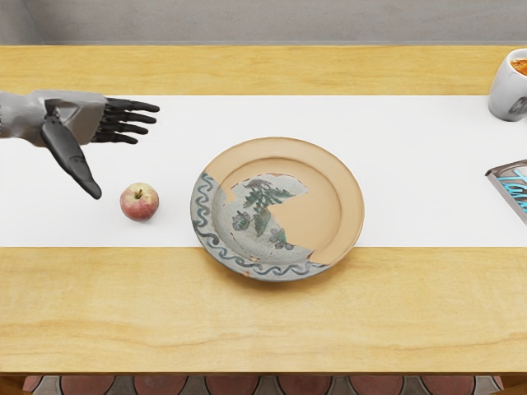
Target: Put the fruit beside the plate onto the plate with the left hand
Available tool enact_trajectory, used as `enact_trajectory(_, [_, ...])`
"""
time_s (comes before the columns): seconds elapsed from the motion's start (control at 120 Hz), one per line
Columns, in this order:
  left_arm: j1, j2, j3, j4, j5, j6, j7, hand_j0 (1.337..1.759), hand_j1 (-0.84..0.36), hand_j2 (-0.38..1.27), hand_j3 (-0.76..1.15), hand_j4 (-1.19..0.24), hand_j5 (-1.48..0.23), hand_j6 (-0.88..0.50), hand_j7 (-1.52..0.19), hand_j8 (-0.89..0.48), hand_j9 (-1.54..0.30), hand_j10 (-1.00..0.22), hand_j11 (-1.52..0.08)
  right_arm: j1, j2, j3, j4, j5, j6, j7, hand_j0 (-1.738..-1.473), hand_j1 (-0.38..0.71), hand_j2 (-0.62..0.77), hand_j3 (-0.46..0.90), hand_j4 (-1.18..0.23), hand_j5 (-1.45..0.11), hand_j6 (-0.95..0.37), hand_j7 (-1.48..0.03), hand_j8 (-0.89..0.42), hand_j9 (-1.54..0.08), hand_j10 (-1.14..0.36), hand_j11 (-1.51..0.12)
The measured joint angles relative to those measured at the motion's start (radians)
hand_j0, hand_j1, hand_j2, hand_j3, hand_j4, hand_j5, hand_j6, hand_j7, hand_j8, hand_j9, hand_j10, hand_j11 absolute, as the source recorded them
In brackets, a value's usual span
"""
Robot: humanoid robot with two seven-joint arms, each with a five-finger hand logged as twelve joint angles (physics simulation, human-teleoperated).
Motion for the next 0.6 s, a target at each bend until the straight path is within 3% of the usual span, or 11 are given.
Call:
enact_trajectory(0.133, [-0.007,-0.015,0.0,-0.004,0.001,0.0,0.022,1.658,0.33,0.0,0.0,-0.02,-0.02,-0.02,-0.02,-0.02,-0.02,-0.02,-0.02,0.0,0.0,0.001,0.0,0.0,0.0,0.0,-1.658,-0.35,0.0,0.0,0.0,0.0,0.0,0.0,0.0,0.0,0.0,0.0])
enact_trajectory(0.242, [-0.102,-0.118,-0.003,-0.007,0.086,0.0,0.2,1.658,0.33,0.0,0.0,-0.02,-0.02,-0.02,-0.02,-0.02,-0.02,-0.02,-0.02,-0.001,0.0,0.002,0.0,0.0,0.001,0.0,-1.658,-0.35,0.0,0.0,0.0,0.0,0.0,0.0,0.0,0.0,0.0,0.0])
enact_trajectory(0.358, [-0.133,-0.192,-0.003,-0.008,0.288,0.0,0.297,1.658,0.33,0.0,0.0,-0.02,-0.02,-0.02,-0.02,-0.02,-0.02,-0.02,-0.02,-0.001,0.0,0.002,0.0,0.0,0.0,0.0,-1.658,-0.35,0.0,0.0,0.0,0.0,0.0,0.0,0.0,0.0,0.0,0.0])
enact_trajectory(0.433, [-0.132,-0.236,0.002,-0.011,0.426,0.022,0.329,1.658,0.33,0.0,0.0,-0.02,-0.02,-0.02,-0.02,-0.02,-0.02,-0.02,-0.02,-0.001,0.0,0.003,0.0,0.0,0.0,0.0,-1.658,-0.35,0.0,0.0,0.0,0.0,0.0,0.0,0.0,0.0,0.0,0.0])
enact_trajectory(0.533, [-0.107,-0.257,0.008,-0.043,0.617,0.151,0.348,1.658,0.33,0.0,0.0,-0.02,-0.02,-0.02,-0.02,-0.02,-0.02,-0.02,-0.02,-0.001,0.0,0.003,0.0,0.001,0.0,0.0,-1.658,-0.35,0.0,0.0,0.0,0.0,0.0,0.0,0.0,0.0,0.0,0.0])
enact_trajectory(0.6, [-0.05,-0.311,0.01,-0.067,0.734,0.222,0.353,1.658,0.33,0.0,0.0,-0.02,-0.02,-0.02,-0.02,-0.02,-0.02,-0.02,-0.02,0.0,0.0,0.003,0.0,0.001,0.0,0.0,-1.658,-0.35,0.0,0.0,0.0,0.0,0.0,0.0,0.0,0.0,0.0,0.0])
